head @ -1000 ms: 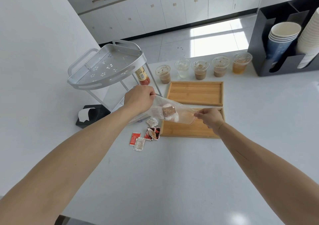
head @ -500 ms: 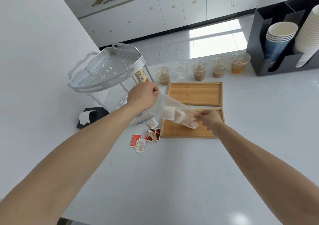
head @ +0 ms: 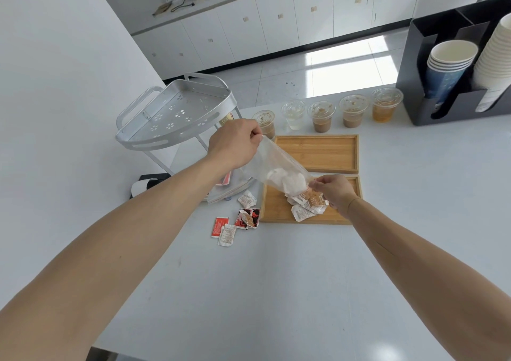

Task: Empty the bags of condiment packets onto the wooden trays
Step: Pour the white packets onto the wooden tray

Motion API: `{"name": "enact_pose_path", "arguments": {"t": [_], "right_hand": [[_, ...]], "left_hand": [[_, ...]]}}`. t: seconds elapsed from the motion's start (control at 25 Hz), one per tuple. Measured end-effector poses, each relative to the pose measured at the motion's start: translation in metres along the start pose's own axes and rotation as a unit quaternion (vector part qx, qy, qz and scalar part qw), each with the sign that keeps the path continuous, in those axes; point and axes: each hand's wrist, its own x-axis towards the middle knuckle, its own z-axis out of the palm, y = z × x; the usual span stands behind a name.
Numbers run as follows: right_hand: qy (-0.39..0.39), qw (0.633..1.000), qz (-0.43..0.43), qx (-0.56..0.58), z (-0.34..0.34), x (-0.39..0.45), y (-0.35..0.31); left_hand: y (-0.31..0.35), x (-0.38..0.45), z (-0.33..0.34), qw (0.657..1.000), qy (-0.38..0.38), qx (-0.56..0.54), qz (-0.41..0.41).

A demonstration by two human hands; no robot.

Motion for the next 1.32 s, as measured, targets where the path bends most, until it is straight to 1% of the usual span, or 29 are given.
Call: {"name": "enact_pose_path", "arguments": {"t": [0.12,0.24,0.4,0.52,0.76,0.88,0.96,1.08,1.2,1.32], "right_hand": [[0.002,1.0,-0.008,0.017,0.001,0.0,-0.002],[-0.008,0.997,-0.009,0.075,0.002,-0.006,-0.003],[-0.021,0.997,0.006,0.079,0.009,-0.015,0.007],[-0.016,0.993,0.019,0.114,0.011,-0.023,0.011],[-0.018,0.988,0.036,0.148,0.019,-0.029,0.013],[-0.017,0.987,0.044,0.152,0.021,-0.032,0.014],[-0.011,0.987,0.044,0.153,0.017,-0.035,0.012],[-0.003,0.988,0.023,0.15,0.007,-0.039,0.005],[-0.002,0.991,-0.009,0.137,0.001,-0.047,-0.005],[-0.023,0.987,-0.041,0.151,0.003,-0.056,-0.015]], "left_hand": [[0.002,0.001,-0.005,0.999,0.004,-0.032,0.007],[0.006,0.003,-0.01,0.996,0.017,-0.085,0.019],[0.018,0.0,-0.005,0.993,-0.001,-0.097,0.062],[0.029,-0.002,-0.001,0.99,0.009,-0.123,0.074],[0.045,-0.009,0.008,0.987,-0.001,-0.114,0.109],[0.048,-0.01,0.007,0.988,-0.001,-0.107,0.114],[0.042,-0.011,0.004,0.989,0.005,-0.107,0.104],[0.019,-0.016,0.001,0.988,0.035,-0.13,0.07],[-0.016,-0.032,0.003,0.986,0.062,-0.157,0.014],[-0.054,-0.058,0.014,0.978,0.068,-0.188,-0.063]]}}
